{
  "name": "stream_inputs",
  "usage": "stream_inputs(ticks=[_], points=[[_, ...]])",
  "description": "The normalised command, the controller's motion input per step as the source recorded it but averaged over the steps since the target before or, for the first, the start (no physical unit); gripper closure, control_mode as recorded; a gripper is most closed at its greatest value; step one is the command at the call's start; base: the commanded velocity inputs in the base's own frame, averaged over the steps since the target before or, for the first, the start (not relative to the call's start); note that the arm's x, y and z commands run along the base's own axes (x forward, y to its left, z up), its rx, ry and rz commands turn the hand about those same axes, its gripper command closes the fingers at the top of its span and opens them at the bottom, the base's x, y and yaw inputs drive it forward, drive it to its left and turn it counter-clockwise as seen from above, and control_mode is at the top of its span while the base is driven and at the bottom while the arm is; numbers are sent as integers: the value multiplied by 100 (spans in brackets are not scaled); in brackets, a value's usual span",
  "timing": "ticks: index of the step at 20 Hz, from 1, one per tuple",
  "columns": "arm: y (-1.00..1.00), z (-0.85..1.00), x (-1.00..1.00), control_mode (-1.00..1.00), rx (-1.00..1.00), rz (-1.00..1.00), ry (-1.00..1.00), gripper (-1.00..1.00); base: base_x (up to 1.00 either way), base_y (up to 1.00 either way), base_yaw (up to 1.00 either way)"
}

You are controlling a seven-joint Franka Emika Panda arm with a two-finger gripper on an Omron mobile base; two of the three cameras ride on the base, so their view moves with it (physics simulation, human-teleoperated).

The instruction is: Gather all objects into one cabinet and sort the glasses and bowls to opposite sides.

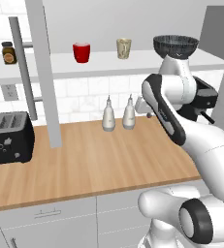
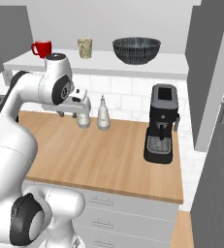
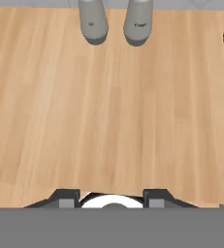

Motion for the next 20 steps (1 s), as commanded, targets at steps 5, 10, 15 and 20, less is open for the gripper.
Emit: stream_inputs(ticks=[5,10,15,20], points=[[0,0,-48,-100,0,0,-6,-100,0,0,0],[0,9,-98,-100,0,0,-17,-100,0,0,0],[0,34,-93,-100,0,-5,-19,-100,0,0,0],[-4,50,-58,-100,0,-6,-10,-100,0,0,0]])
